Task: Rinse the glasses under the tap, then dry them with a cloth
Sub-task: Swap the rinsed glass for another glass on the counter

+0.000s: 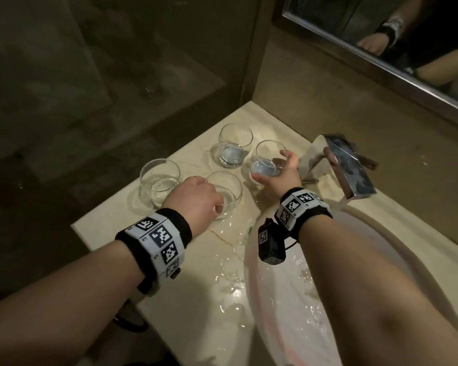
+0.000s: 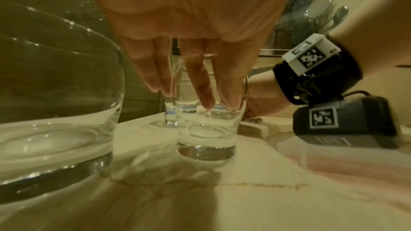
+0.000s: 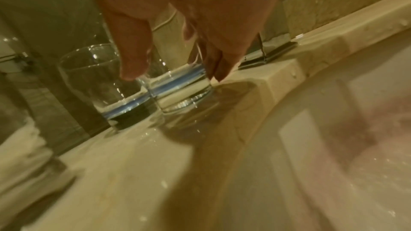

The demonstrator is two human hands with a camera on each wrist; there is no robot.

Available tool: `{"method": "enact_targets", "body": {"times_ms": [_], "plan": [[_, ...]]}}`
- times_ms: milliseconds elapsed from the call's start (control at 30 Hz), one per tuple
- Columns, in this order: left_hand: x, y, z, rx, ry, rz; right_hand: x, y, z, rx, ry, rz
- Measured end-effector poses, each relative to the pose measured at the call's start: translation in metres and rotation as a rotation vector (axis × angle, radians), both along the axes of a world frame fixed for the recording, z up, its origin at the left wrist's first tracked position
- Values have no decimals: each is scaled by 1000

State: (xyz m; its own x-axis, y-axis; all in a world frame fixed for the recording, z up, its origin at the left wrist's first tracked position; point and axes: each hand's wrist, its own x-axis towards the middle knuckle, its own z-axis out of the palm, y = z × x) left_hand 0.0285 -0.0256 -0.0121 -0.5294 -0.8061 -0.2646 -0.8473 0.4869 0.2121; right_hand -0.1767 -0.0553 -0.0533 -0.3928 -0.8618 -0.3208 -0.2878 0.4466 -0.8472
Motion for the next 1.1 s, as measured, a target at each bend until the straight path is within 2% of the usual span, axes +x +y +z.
{"method": "enact_targets", "body": {"times_ms": [200, 367, 533, 700, 800, 967, 1100], "plan": [[-6, 6, 6, 3, -28, 38, -8, 29, -4, -59, 16, 53], [-18, 31, 6, -89, 40, 156, -18, 75, 5, -174, -16, 43], [-37, 62, 10, -177, 112, 297, -29, 131, 20, -194, -29, 86], [-59, 93, 13, -128, 265, 361, -36, 185, 33, -240, -51, 10], [-73, 115, 13, -108, 324, 365, -49, 222, 41, -241, 27, -21], [-99, 146, 13, -76, 389, 355, -75, 276, 55, -203, 133, -34], [-115, 166, 15, -32, 422, 343, -85, 300, 54, -201, 97, -68]]}}
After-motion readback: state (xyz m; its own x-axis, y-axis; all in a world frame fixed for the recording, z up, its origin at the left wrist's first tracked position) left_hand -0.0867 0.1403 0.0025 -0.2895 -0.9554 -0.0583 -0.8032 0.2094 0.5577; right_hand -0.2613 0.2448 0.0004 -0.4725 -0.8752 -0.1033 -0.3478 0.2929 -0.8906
